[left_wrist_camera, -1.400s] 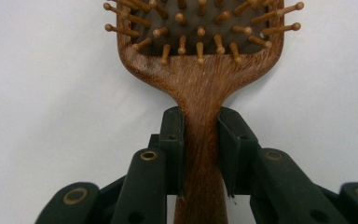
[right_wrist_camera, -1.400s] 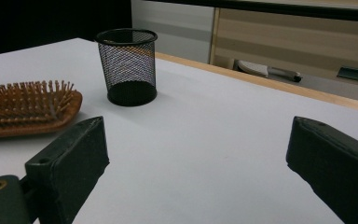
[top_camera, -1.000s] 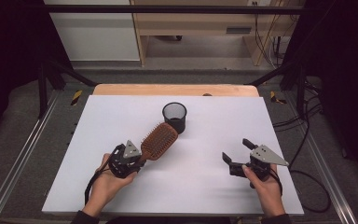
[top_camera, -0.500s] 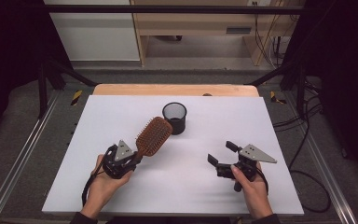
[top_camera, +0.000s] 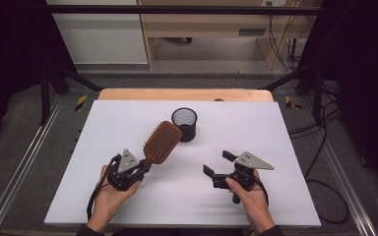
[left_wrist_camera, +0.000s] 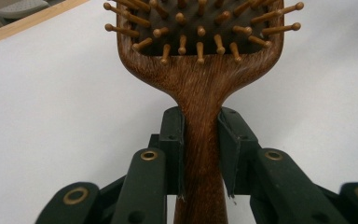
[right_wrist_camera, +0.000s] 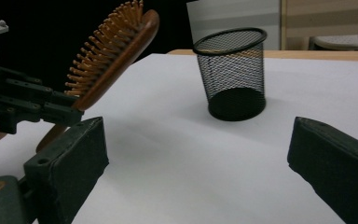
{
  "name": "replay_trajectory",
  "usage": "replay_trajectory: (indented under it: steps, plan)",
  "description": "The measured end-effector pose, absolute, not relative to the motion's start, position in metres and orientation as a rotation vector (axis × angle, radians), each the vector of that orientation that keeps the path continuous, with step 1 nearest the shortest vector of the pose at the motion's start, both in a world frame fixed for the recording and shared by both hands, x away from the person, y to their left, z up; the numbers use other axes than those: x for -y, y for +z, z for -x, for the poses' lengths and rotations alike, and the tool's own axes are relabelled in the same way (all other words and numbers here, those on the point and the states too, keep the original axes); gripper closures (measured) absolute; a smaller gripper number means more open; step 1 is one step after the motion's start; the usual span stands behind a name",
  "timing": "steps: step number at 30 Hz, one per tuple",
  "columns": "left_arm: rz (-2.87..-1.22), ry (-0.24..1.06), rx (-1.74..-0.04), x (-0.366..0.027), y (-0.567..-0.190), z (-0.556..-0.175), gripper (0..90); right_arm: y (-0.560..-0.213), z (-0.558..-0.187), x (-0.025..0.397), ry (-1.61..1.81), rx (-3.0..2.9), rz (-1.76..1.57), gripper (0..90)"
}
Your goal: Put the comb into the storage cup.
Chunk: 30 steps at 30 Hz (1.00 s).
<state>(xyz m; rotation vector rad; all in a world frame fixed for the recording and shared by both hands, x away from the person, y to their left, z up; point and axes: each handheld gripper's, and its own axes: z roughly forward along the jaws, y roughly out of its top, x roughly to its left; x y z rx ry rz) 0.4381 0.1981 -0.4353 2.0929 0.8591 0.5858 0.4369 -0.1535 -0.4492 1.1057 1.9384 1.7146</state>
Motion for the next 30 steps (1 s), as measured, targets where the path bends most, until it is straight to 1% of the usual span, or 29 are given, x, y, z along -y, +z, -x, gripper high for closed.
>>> replay_trajectory:
  steps: [2, 10, 19, 27, 30]
  plan:
    - [-2.085, 0.594, -0.85, -0.195, -0.434, -0.436, 72.9, -0.449, -0.438, 0.141, 1.723, -1.958, -1.108, 5.3]
    - [-2.068, 0.61, -0.83, -0.19, -0.431, -0.43, 72.9, -0.448, -0.439, 0.116, 1.768, -1.989, -1.119, 5.3]
    - [-2.073, 0.617, -0.809, -0.183, -0.433, -0.426, 72.9, -0.439, -0.445, 0.085, 1.841, -2.033, -1.103, 5.1]
    - [-2.059, 0.627, -0.802, -0.184, -0.431, -0.424, 72.9, -0.432, -0.448, 0.079, 1.856, -2.039, -1.109, 5.6]
    - [-2.057, 0.63, -0.798, -0.183, -0.431, -0.423, 72.9, -0.429, -0.448, 0.079, 1.857, -2.028, -1.102, 7.1]
